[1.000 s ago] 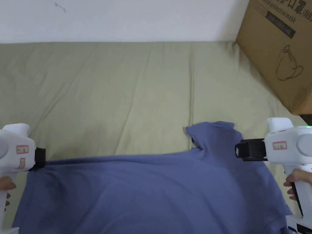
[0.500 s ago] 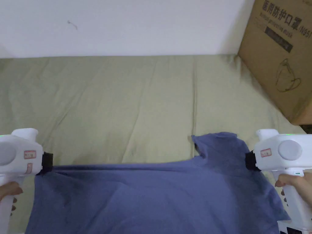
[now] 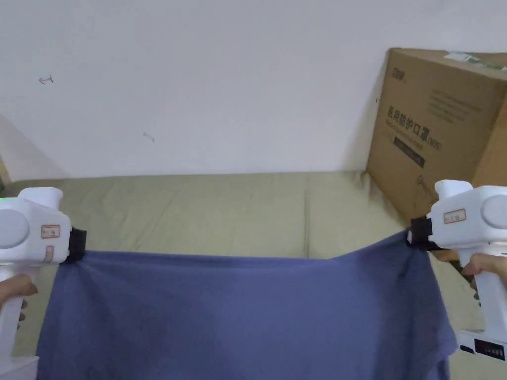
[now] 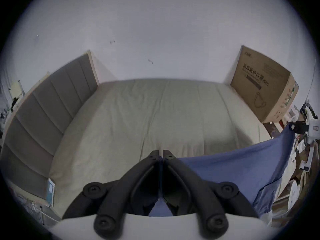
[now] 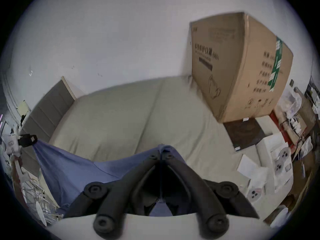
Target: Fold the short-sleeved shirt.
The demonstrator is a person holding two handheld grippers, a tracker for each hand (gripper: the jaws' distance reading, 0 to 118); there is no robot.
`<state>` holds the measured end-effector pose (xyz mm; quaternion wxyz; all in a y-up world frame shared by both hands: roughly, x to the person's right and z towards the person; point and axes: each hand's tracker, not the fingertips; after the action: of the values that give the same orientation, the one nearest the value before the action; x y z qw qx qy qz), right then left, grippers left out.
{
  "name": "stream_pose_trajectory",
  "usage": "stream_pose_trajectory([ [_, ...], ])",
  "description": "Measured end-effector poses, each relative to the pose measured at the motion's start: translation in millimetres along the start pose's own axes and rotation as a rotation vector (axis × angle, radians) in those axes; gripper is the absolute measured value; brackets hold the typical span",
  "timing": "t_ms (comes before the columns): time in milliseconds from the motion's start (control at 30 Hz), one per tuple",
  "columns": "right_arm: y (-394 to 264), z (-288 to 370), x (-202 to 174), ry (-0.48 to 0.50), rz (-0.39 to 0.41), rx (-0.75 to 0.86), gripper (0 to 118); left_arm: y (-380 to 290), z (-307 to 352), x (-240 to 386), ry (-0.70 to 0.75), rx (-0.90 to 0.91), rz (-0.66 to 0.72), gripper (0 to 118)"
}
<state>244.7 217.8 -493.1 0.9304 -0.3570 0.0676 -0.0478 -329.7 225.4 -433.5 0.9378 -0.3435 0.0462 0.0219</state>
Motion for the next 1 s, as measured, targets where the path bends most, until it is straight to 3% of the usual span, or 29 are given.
stream_pose_trajectory([
  [333, 92, 103, -15, 0.016, -0.022, 0.216, 0, 84, 82, 2, 0.024, 0.191, 0.022, 2],
  [600, 211, 126, -32, -0.026, -0.018, 0.342, 0, 197, 103, 13, 0.057, 0.365, 0.025, 2],
  [667, 242, 128, -37, -0.053, 0.014, 0.385, 0, 226, 105, 15, 0.082, 0.421, 0.026, 2],
  [867, 322, 136, -43, -0.054, -0.058, 0.459, 0, 297, 97, 21, 0.109, 0.488, 0.02, 2],
  [1000, 335, 137, -50, -0.066, 0.003, 0.499, 0, 312, 87, 20, 0.128, 0.551, 0.035, 2],
])
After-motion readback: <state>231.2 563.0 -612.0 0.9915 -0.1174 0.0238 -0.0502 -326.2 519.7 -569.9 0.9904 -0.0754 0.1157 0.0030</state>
